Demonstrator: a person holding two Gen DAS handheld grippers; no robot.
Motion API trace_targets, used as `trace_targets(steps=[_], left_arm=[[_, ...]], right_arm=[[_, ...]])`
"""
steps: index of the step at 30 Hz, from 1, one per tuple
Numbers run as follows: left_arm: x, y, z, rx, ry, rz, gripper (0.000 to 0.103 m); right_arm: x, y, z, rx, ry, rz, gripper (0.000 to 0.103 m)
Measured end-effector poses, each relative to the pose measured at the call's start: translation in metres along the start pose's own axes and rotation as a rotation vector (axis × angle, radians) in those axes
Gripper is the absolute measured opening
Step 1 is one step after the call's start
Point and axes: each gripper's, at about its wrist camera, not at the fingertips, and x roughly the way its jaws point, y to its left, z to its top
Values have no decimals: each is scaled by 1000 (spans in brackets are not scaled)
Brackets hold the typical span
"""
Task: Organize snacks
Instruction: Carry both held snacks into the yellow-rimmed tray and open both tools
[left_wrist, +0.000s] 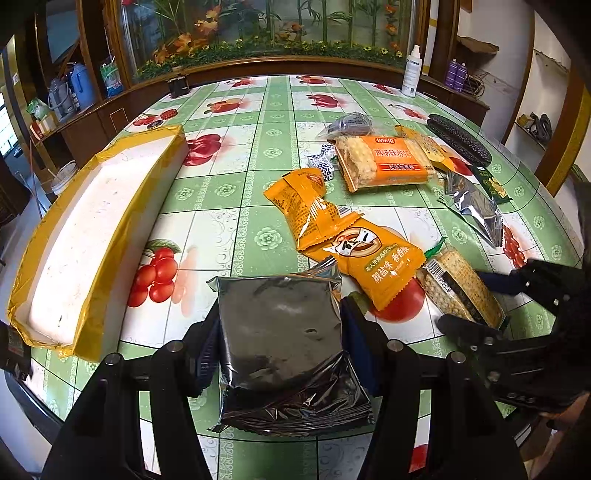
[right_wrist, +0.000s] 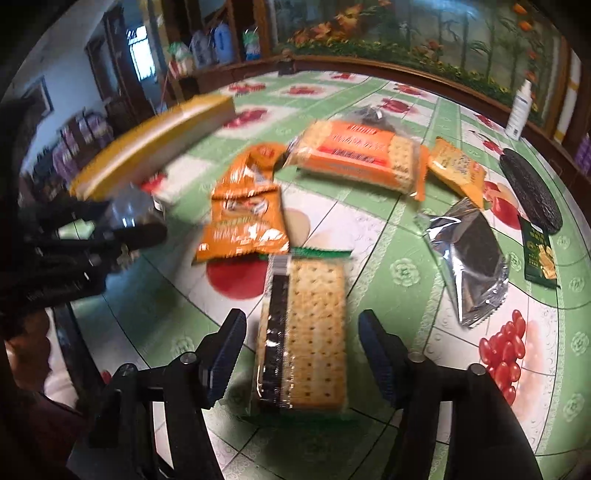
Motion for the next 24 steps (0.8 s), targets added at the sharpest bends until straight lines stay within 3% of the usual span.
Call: trace_targets(steps=[1, 6, 12, 24], left_arm=[[-1, 2, 0, -3, -5, 4, 59], [-8, 11, 3, -23, -36, 26, 59], [-14, 25, 6, -39, -67, 65, 59], [-22, 73, 3, -126, -94, 128, 59]], right_arm=[[-1, 3, -1, -8, -9, -10, 48], [-12, -6, 1, 59, -42, 13, 48], [-48, -12, 15, 131, -158, 88, 48], [-47, 31, 67, 89, -237, 241, 48]])
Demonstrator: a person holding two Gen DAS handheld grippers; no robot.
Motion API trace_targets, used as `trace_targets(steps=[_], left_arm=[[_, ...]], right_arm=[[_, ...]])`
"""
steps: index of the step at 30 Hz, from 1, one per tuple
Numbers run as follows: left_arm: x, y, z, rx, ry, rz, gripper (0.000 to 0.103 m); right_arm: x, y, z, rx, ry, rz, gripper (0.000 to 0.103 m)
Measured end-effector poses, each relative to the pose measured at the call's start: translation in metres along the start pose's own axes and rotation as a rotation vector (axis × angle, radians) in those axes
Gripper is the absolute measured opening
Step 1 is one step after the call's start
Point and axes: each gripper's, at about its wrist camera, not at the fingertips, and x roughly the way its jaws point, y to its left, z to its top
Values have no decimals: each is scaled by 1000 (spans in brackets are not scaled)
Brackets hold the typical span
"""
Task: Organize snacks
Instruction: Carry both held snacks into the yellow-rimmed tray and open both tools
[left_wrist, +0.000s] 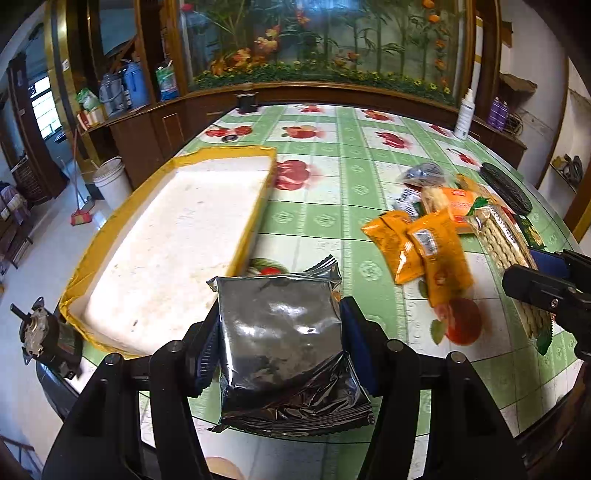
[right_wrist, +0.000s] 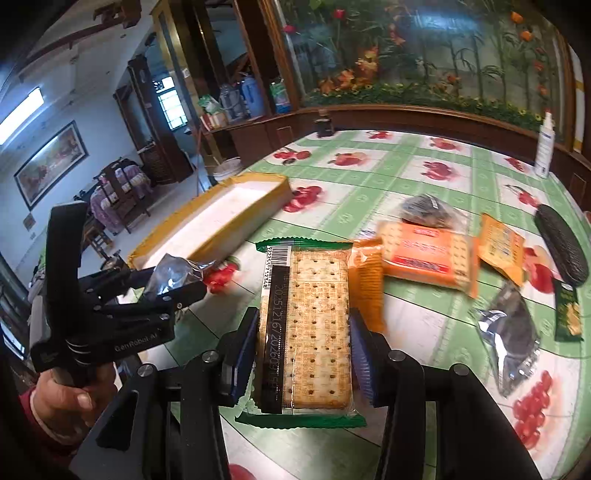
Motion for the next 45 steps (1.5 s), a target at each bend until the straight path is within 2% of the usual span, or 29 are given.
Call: trace_targets(steps=[8, 17, 23, 29, 36, 39, 40, 43, 45], left_arm=[[3, 47, 7, -85, -13, 66, 59], [17, 108, 20, -185, -13, 150, 59], [39, 139, 27, -233, 23, 210, 59], [63, 149, 22, -239, 84, 248, 59], [69, 149, 19, -200, 112, 293, 60], [68, 150, 19, -211, 119, 280, 68], [67, 150, 19, -214, 120, 280, 71], [58, 149, 21, -223, 93, 291, 71], [50, 149, 24, -239, 61, 275, 72]], right_arm=[[36, 38, 26, -42, 4, 106, 47], [96, 91, 64, -91, 24, 223, 47], [153, 127, 88, -134, 73, 241, 47], [209, 149, 87, -167, 146, 211, 47], [225, 148, 82, -183, 168, 177, 48], [218, 147, 82, -183, 155, 168, 49], [215, 145, 83, -176, 149, 169, 53], [200, 131, 86, -116, 108, 208, 63], [186, 114, 88, -30, 73, 302, 70]])
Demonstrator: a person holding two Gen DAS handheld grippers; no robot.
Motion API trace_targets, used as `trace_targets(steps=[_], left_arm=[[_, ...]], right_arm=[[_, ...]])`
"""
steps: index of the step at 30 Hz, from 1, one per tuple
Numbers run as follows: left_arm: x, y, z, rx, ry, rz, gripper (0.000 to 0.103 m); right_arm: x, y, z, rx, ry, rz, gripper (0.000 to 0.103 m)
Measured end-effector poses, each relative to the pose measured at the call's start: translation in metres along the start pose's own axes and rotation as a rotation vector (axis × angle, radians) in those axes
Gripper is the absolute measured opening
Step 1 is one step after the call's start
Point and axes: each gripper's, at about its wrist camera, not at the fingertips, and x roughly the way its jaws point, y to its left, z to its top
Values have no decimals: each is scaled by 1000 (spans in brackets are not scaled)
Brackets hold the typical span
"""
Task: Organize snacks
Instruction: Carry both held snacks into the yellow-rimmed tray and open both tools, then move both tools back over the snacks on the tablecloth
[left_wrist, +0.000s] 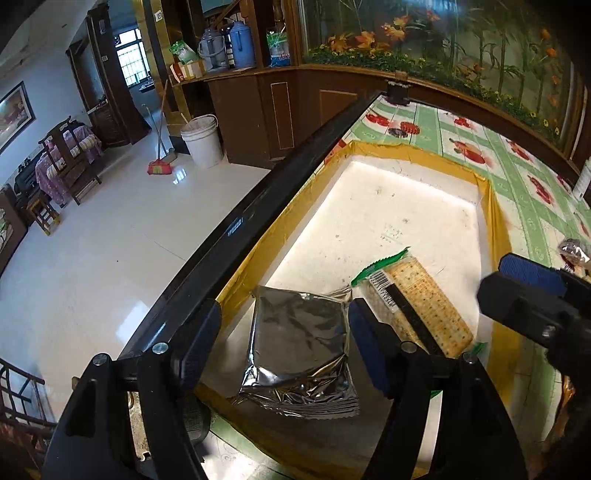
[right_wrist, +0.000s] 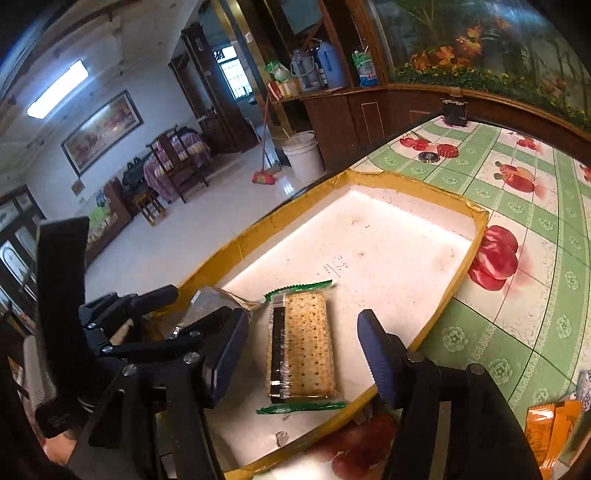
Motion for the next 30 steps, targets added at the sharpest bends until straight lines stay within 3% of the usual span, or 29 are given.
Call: trace_targets(steps=[2, 7, 12, 18, 21, 26, 30], left_arm=[[-8, 0, 3, -20, -19, -27, 72], [-34, -12, 0, -53, -58, -130, 72], [-62, -51, -8, 16, -93, -205, 72], [-79, -92, -23, 93, -77, -264, 72], [-84, -110, -33, 127, -62, -297, 72], [-86, -139, -51, 185, -18, -354, 72], [-85, -162, -64, 226, 37, -410, 72]], right_arm=[[-23, -16, -3, 95, -67, 82, 82], [-79, -55, -19, 350, -270, 223, 90], [-136, -69, -40, 394, -460, 198, 92], [-204, -80, -69, 410, -664, 112, 96], [-238, -92, -90, 449, -688, 34, 98], [-268, -136, -123, 624, -595, 10, 99], [-293, -141, -151, 583, -543, -158, 99]])
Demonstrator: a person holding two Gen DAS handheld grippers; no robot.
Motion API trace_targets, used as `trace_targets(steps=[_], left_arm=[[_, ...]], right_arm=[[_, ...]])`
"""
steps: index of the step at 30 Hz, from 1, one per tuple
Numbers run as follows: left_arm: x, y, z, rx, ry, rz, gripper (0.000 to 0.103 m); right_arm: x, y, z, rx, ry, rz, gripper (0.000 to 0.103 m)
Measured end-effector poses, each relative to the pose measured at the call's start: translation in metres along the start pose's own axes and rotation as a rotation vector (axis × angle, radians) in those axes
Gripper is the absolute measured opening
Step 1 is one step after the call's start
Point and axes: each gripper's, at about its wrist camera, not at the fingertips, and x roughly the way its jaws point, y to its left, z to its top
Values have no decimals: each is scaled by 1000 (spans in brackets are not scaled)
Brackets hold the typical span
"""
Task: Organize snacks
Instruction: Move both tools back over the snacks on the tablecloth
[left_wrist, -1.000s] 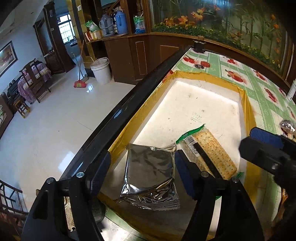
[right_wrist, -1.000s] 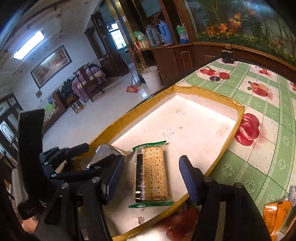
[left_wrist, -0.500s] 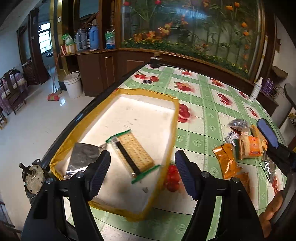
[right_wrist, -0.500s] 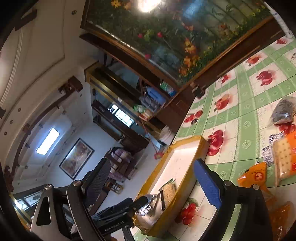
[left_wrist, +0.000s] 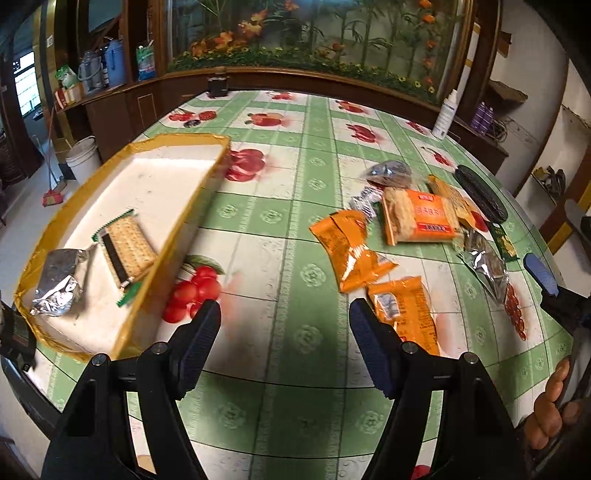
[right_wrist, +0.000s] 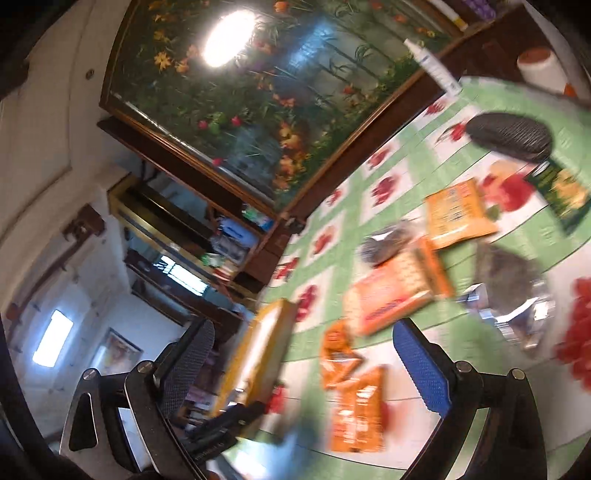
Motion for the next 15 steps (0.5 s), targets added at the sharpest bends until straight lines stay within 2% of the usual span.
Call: trace_targets(steps=[3, 8, 11, 15], left_arm=[[9, -24, -8, 30, 38, -44, 72], [22, -56, -10, 80, 86, -67, 72], [31, -68, -11, 98, 117, -65, 78], [43, -72, -12, 53, 164, -164, 78]], right_arm=[[-9, -6, -6, -89, 11, -142, 99], [-25, -23, -17, -162, 10, -286, 99], [-32, -26, -20, -215, 20, -376, 99], [-26, -36, -16, -252, 53, -439, 99]])
